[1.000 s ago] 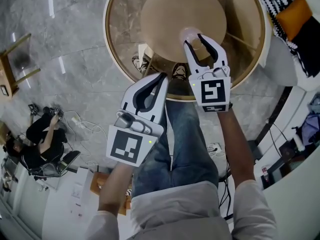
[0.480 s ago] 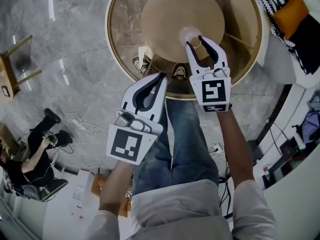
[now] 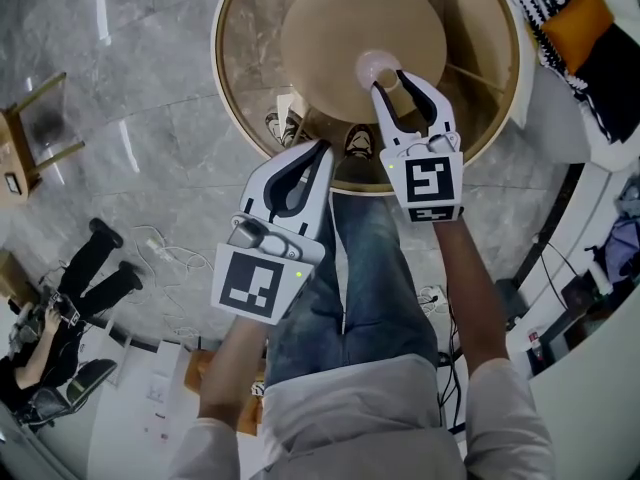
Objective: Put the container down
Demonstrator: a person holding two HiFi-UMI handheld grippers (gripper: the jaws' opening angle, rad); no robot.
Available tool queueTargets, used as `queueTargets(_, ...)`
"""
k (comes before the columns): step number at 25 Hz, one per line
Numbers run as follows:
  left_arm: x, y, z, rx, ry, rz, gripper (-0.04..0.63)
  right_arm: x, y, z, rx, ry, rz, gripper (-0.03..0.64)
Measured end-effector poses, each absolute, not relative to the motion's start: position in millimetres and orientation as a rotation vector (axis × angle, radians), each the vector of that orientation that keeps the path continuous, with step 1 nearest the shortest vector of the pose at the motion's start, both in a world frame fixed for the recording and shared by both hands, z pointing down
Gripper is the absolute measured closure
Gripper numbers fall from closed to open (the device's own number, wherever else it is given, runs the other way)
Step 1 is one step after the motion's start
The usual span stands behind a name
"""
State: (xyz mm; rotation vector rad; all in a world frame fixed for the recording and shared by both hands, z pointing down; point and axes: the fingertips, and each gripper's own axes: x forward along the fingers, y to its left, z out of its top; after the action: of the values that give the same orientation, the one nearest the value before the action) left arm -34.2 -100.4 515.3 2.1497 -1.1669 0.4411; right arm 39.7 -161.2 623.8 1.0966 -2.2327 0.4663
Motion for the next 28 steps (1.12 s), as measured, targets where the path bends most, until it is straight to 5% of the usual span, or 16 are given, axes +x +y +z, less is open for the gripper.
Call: queueTargets(28,-31,-103,463,2.166,-1.168,0.363,0.577,40,-154,582,1.054,-2.265,0.458,0.538)
